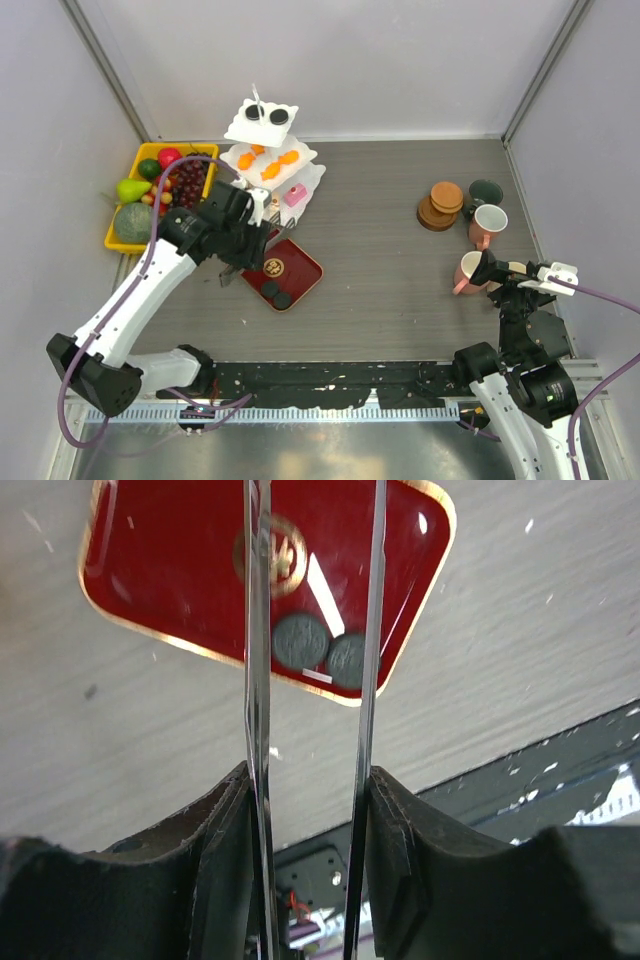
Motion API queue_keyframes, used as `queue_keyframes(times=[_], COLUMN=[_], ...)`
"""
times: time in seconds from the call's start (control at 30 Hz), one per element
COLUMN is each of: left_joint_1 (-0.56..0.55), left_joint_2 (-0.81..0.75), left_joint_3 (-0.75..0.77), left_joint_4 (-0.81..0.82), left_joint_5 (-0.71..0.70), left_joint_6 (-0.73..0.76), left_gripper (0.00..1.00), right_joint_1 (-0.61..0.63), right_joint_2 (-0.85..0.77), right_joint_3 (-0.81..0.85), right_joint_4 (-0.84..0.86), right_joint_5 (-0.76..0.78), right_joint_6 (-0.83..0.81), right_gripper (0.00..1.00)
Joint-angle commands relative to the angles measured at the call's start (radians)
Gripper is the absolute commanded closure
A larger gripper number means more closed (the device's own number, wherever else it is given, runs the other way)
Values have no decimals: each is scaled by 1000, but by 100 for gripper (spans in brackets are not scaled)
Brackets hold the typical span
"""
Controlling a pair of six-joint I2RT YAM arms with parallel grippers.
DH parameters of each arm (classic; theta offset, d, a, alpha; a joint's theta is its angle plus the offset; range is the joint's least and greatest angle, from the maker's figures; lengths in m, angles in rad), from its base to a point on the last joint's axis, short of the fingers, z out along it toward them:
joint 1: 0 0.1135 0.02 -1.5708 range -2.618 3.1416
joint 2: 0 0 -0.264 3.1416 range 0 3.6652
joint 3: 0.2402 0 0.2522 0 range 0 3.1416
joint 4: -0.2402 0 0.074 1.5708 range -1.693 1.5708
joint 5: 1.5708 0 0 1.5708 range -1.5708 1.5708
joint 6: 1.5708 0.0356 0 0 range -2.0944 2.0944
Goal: Serve the afternoon tea
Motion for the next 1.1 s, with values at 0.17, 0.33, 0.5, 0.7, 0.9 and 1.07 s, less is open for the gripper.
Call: queue_keyframes(times=[0.17,0.33,0.5,0.7,0.9,1.07], left_joint_1=[-3,-5,-5,-6,-19,-23], left_joint_2=[-91,-82,-79,-67,-67,-58], left_joint_3=[-257,-332,-365,-371,-385,-398], left_joint_4=[-45,-60,-57,-65,-69,-63], left_joint_5=[16,15,14,31,54,60], left_joint_6=[-73,-88,-93,-93,-99,-104], left_gripper=[50,49,47,45,44,47], right_joint_1=[5,4,5,4,5,5], right_joint_2=[10,11,14,16,14,11], right_joint_3=[-1,-1,-1,-1,-1,-1], right_joint_4=[39,39,39,39,39,39], right_joint_5=[11,11,10,11,11,13], right_joint_6=[-4,-4,-2,-5,-5,-7], right_gripper=[5,5,5,5,5,5])
